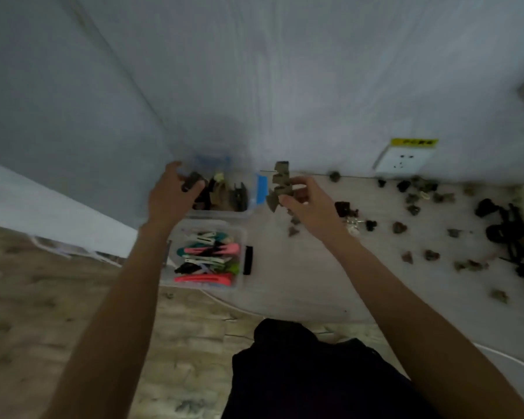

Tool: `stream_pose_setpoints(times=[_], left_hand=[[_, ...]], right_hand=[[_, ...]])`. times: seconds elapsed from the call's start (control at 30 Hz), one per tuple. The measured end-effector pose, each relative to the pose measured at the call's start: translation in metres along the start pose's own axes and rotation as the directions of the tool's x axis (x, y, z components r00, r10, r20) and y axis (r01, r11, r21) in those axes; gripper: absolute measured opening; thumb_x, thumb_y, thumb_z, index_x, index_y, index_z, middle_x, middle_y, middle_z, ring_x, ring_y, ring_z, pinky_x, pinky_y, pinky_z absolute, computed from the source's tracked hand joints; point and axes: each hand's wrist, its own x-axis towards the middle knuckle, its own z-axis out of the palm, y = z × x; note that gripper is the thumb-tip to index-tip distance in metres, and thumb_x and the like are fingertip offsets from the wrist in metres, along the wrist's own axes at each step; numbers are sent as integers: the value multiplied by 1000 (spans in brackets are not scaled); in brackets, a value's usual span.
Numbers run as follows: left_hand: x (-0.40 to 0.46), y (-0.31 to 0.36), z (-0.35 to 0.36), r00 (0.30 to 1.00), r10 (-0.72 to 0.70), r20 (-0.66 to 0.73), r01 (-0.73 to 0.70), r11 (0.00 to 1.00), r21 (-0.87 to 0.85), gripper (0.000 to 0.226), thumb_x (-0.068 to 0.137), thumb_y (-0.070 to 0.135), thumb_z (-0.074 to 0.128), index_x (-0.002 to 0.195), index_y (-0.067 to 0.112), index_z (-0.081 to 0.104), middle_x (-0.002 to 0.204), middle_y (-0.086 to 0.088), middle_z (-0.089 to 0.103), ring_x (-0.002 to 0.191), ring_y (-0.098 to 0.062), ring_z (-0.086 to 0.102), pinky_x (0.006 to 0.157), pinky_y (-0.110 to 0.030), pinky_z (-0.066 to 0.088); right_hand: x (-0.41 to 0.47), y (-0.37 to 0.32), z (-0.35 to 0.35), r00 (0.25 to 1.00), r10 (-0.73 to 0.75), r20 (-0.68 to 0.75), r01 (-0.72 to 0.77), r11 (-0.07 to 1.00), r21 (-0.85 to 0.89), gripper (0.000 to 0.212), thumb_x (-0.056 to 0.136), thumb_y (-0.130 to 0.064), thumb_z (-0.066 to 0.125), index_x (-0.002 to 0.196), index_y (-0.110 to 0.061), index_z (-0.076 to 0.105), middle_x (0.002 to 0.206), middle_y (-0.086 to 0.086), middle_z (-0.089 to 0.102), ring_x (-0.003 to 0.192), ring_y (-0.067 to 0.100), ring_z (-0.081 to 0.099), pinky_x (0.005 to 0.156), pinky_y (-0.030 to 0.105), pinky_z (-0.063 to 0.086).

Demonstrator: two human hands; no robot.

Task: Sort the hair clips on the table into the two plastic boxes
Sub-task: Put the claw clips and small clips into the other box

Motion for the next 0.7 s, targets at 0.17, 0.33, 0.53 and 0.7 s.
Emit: stream_pose_setpoints(times=[0.17, 0.33, 0.53, 0.7], left_hand=[[9, -15, 15, 998, 62, -5, -59, 970, 234, 41, 92, 33, 49, 128, 14, 43, 118, -14, 57, 104, -35, 56, 83, -45, 48], [-1, -32, 17, 991, 123, 59, -132, 969, 207, 30, 94, 30, 46, 120, 17, 55, 111, -8, 64, 99, -28, 59, 78, -37, 48], [-11, -33, 10, 984, 175, -38, -172, 983, 65, 26, 92, 24, 50, 116, 19, 57, 108, -2, 67, 97, -25, 61, 79, -37, 48], [-5, -27, 14, 977, 191, -90, -193, 981, -16, 25, 92, 23, 52, 116, 18, 58, 107, 2, 67, 98, -16, 60, 75, -22, 39]], right_hand=[[32, -32, 51, 965, -260, -36, 247, 945, -216, 40, 80, -20, 68, 114, -9, 50, 110, 9, 54, 86, 17, 56, 72, 26, 44], [68, -41, 91, 898, -427, 110, 409, 712, -571, 43, 82, -23, 63, 122, -10, 53, 118, 16, 51, 105, 31, 50, 89, 39, 43], [87, -31, 106, 844, -506, 178, 434, 449, -781, 27, 84, -14, 50, 106, -6, 65, 105, 14, 67, 105, 34, 57, 97, 46, 40], [87, -14, 90, 802, -533, 269, 503, 361, -785, 35, 82, -17, 49, 113, -8, 62, 115, 12, 64, 115, 32, 53, 101, 43, 36]])
